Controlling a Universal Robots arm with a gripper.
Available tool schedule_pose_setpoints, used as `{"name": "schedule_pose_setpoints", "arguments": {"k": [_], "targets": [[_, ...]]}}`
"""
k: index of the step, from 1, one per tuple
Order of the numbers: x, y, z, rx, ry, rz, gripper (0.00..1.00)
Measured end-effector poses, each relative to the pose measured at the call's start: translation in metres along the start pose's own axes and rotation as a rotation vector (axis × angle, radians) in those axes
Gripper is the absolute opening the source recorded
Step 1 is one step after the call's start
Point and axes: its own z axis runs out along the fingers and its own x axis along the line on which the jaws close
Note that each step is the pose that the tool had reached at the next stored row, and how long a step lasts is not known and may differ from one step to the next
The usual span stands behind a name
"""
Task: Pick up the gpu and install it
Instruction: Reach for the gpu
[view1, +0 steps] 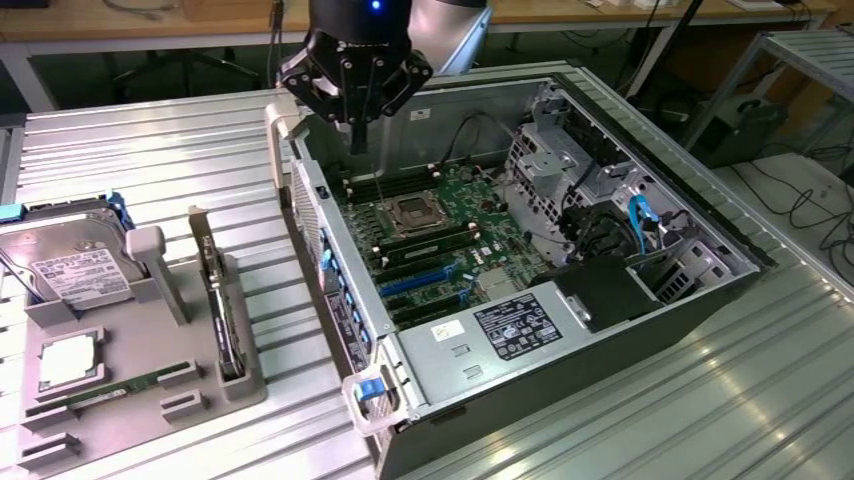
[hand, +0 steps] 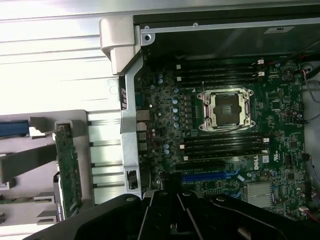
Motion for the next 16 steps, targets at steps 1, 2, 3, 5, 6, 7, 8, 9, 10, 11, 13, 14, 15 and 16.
{"name": "schedule_pose_setpoints", "arguments": {"k": [1,2,3,5,6,7,8,9,10,11,13,14,15,16], "targets": [[0.0003,0.0,0.0,0.0,0.0,0.0,0.11],[0.0007,-0.0001,0.0,0.0,0.0,0.0,0.11],[0.001,-0.0001,0.0,0.0,0.0,0.0,0.11],[0.0016,-0.0001,0.0,0.0,0.0,0.0,0.11],[0.002,-0.0002,0.0,0.0,0.0,0.0,0.11],[0.0023,-0.0002,0.0,0.0,0.0,0.0,0.11],[0.0027,-0.0002,0.0,0.0,0.0,0.0,0.11],[0.003,-0.0003,0.0,0.0,0.0,0.0,0.11],[0.0035,-0.0003,0.0,0.0,0.0,0.0,0.11],[0.0039,-0.0003,0.0,-0.0001,-0.0001,0.0,0.11],[0.0048,-0.0004,0.0,0.0,0.0,0.0,0.11],[0.0055,-0.0004,0.0,0.0,0.0,0.0,0.11],[0.0059,-0.0005,0.0,0.0,0.0,0.0,0.11],[0.0062,-0.0005,0.0,0.0,0.0,0.0,0.11]]}}
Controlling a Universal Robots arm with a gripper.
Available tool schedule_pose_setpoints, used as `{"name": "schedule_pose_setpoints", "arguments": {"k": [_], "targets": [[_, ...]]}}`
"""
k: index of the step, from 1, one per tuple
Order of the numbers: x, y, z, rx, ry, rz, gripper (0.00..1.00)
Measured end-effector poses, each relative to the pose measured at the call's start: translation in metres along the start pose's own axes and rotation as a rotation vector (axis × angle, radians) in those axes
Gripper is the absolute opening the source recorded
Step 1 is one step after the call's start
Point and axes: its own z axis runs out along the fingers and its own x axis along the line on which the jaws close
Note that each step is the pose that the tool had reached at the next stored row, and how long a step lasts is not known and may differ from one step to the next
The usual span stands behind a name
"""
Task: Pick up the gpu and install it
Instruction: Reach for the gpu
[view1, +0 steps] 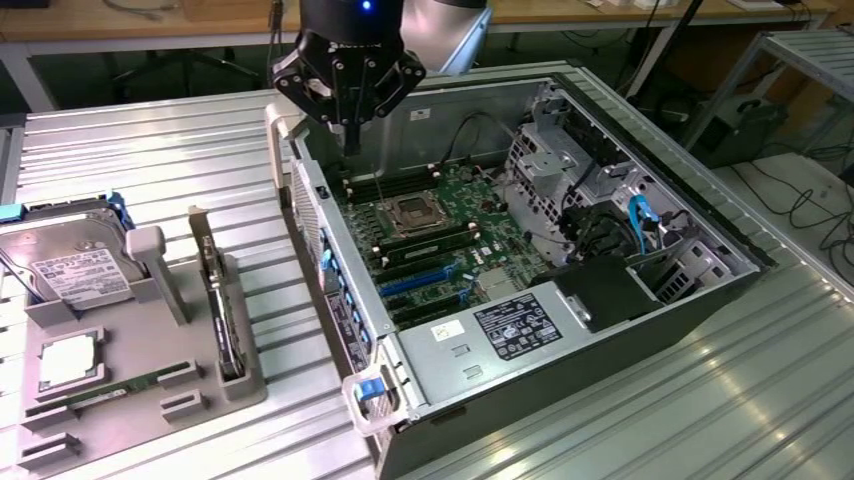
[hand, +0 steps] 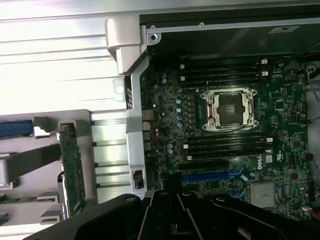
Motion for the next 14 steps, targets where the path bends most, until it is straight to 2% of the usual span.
{"name": "schedule_pose_setpoints", "arguments": {"k": [14], "targets": [[0.0058,-0.0004,0.0,0.0,0.0,0.0,0.11]]}}
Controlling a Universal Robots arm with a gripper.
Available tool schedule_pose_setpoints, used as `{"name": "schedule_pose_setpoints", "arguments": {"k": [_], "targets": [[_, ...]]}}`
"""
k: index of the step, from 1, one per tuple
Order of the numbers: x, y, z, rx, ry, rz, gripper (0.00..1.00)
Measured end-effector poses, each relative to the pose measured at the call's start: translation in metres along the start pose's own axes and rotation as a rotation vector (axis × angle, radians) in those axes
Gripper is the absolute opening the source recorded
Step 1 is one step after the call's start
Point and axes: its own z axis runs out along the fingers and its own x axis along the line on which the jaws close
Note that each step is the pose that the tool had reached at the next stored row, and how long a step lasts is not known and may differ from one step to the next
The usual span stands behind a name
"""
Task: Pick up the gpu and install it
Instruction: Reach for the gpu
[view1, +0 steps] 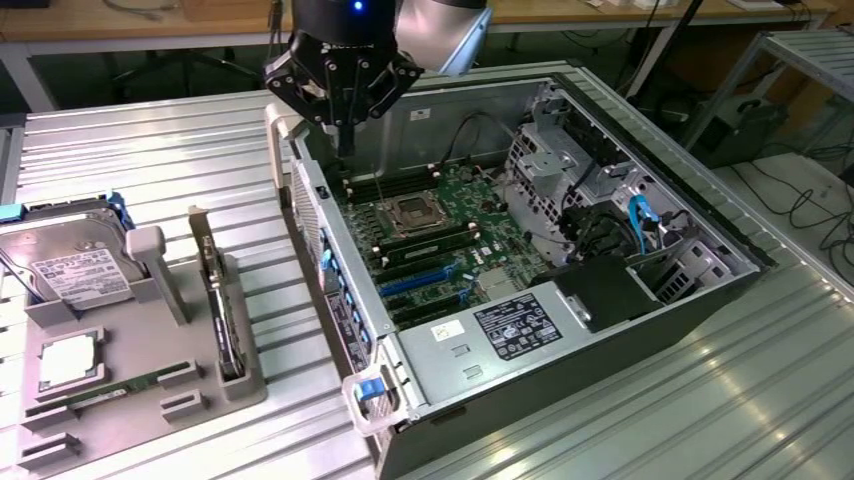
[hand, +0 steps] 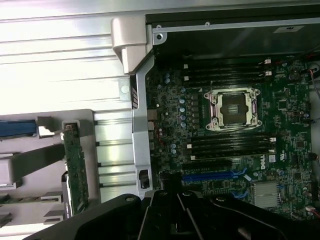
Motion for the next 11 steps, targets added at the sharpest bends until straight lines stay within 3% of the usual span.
{"name": "schedule_pose_setpoints", "arguments": {"k": [11], "targets": [[0.0043,-0.0003,0.0,0.0,0.0,0.0,0.11]]}}
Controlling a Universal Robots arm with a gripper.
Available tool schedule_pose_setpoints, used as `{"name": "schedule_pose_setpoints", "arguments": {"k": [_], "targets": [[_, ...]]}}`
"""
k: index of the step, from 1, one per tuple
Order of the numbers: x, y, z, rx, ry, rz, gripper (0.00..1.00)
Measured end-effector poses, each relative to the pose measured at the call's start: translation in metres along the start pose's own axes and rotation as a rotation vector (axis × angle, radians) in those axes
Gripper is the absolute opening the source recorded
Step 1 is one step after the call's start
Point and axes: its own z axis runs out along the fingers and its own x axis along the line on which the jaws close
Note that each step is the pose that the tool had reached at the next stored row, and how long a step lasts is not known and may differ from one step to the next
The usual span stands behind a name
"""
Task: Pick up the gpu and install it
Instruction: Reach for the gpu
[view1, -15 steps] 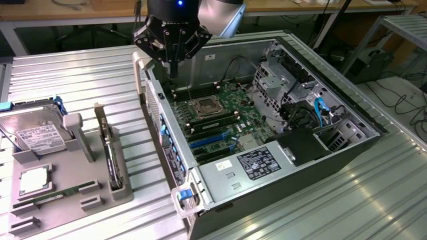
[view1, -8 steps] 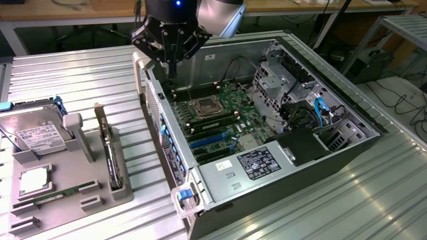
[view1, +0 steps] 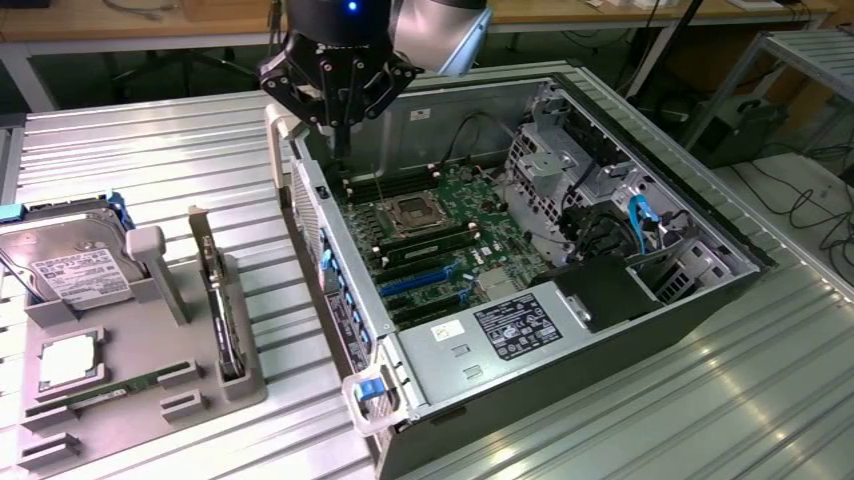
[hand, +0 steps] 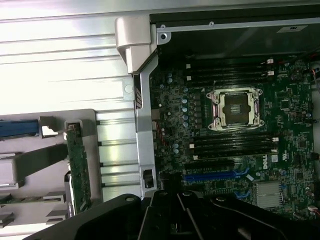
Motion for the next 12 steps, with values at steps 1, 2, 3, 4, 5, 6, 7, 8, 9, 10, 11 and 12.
{"name": "schedule_pose_setpoints", "arguments": {"k": [1,2,3,4,5,6,7,8,9,10,11,12], "targets": [[0.0004,0.0,-0.0001,0.0001,0.0001,0.0,0.11],[0.0008,-0.0001,0.0,0.0001,0.0,0.0,0.11],[0.0012,-0.0001,0.0,0.0,0.0,0.0,0.11],[0.0016,-0.0001,0.0,0.0,0.0001,0.0,0.11],[0.0019,-0.0001,-0.0001,0.0001,0.0001,0.0,0.11],[0.0023,-0.0002,-0.0001,0.0001,0.0001,0.0,0.11],[0.0027,-0.0002,0.0,0.0001,0.0,0.0,0.11],[0.0031,-0.0002,0.0,0.0,0.0,0.0,0.11],[0.0035,-0.0003,0.0,0.0,0.0,0.0,0.11],[0.0039,-0.0003,-0.0001,0.0001,0.0,0.0,0.11],[0.0045,-0.0003,-0.0001,0.0001,0.0001,0.0,0.11],[0.0049,-0.0004,0.0,0.0,0.0,0.0,0.11]]}}
